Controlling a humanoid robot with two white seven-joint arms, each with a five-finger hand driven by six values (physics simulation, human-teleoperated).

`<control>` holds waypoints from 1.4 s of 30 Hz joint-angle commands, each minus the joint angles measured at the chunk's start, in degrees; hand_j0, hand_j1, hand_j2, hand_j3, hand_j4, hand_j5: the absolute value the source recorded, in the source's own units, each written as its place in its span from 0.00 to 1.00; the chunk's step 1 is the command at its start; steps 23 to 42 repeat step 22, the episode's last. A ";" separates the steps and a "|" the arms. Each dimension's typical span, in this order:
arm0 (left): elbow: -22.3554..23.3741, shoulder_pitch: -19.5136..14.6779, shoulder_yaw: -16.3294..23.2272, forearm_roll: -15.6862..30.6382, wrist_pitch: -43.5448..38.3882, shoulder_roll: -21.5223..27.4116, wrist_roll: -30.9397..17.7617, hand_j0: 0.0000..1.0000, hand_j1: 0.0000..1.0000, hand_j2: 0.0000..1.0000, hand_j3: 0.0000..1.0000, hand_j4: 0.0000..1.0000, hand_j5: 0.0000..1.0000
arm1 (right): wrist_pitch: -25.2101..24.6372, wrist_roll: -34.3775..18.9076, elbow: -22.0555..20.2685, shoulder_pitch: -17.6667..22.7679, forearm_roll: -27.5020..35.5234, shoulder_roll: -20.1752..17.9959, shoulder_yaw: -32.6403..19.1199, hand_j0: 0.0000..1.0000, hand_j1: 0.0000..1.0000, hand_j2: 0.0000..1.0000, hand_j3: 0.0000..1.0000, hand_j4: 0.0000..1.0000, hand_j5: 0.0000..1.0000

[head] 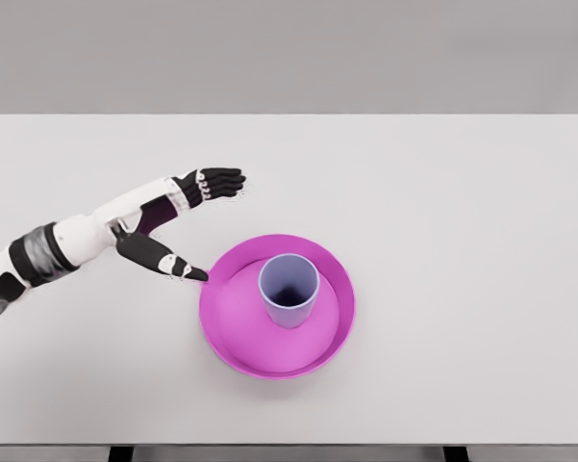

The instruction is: Flip the cup with left arm and place it on the plate

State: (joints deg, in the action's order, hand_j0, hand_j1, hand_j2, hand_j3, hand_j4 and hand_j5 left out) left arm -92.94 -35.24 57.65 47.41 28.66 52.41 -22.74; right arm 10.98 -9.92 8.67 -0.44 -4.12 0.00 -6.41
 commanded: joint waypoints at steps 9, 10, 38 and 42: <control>1.53 -0.18 -0.17 -5.75 3.85 7.79 -0.64 1.00 1.00 1.00 1.00 1.00 1.00 | 0.01 -0.01 0.04 0.00 -0.01 0.00 0.00 1.00 1.00 1.00 1.00 1.00 1.00; 2.58 -0.18 -0.17 -5.49 5.26 7.79 -0.64 1.00 1.00 1.00 1.00 1.00 1.00 | 0.01 -0.01 0.04 0.00 -0.01 0.00 0.00 1.00 1.00 1.00 1.00 1.00 1.00; 7.16 0.09 -0.69 -2.06 6.34 9.11 -0.64 1.00 1.00 1.00 1.00 1.00 1.00 | 0.01 -0.01 -0.05 0.00 -0.01 0.00 0.00 1.00 1.00 1.00 1.00 1.00 1.00; 7.16 0.09 -0.69 -2.06 6.34 9.11 -0.64 1.00 1.00 1.00 1.00 1.00 1.00 | 0.01 -0.01 -0.05 0.00 -0.01 0.00 0.00 1.00 1.00 1.00 1.00 1.00 1.00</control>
